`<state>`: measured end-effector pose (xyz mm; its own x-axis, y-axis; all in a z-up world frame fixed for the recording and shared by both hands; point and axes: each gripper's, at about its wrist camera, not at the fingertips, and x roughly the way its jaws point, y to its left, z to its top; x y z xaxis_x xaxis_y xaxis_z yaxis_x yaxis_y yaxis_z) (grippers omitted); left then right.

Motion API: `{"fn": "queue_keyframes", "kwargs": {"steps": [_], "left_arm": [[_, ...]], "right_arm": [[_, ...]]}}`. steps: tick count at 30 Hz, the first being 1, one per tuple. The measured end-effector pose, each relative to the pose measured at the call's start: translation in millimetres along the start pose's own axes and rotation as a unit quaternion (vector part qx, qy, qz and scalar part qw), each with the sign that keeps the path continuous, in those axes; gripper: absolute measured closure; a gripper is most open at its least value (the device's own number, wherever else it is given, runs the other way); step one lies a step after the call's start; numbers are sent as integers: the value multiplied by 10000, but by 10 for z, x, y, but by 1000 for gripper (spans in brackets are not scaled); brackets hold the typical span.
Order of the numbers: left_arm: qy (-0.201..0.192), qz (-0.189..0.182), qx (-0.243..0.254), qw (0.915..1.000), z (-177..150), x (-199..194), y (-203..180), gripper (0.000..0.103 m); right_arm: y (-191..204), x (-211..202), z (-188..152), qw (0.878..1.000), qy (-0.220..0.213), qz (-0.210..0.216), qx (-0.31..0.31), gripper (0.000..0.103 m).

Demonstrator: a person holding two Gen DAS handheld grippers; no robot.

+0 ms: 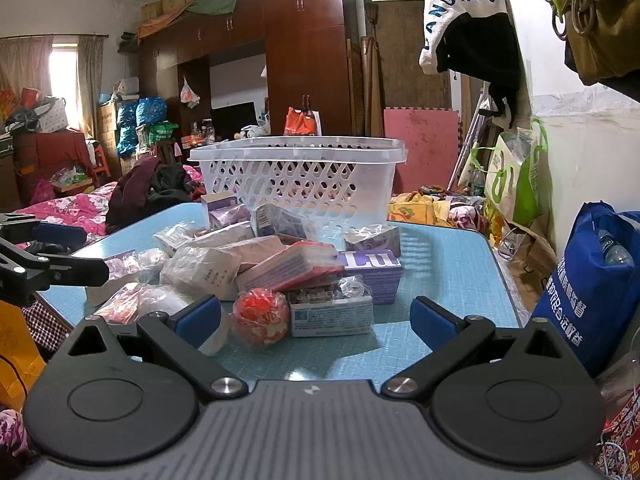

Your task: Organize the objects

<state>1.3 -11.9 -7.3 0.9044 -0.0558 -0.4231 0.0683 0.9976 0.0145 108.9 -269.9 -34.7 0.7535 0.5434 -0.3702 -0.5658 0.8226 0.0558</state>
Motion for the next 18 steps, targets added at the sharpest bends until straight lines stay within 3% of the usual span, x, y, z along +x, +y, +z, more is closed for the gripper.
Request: {"fn": "queue_keyframes", "kwargs": {"steps": [18], "left_arm": [[-30,-99,-42,9999,-4,21,11,1]], "right_arm": [[0,8,-27,10000,17,9,18,0]]}}
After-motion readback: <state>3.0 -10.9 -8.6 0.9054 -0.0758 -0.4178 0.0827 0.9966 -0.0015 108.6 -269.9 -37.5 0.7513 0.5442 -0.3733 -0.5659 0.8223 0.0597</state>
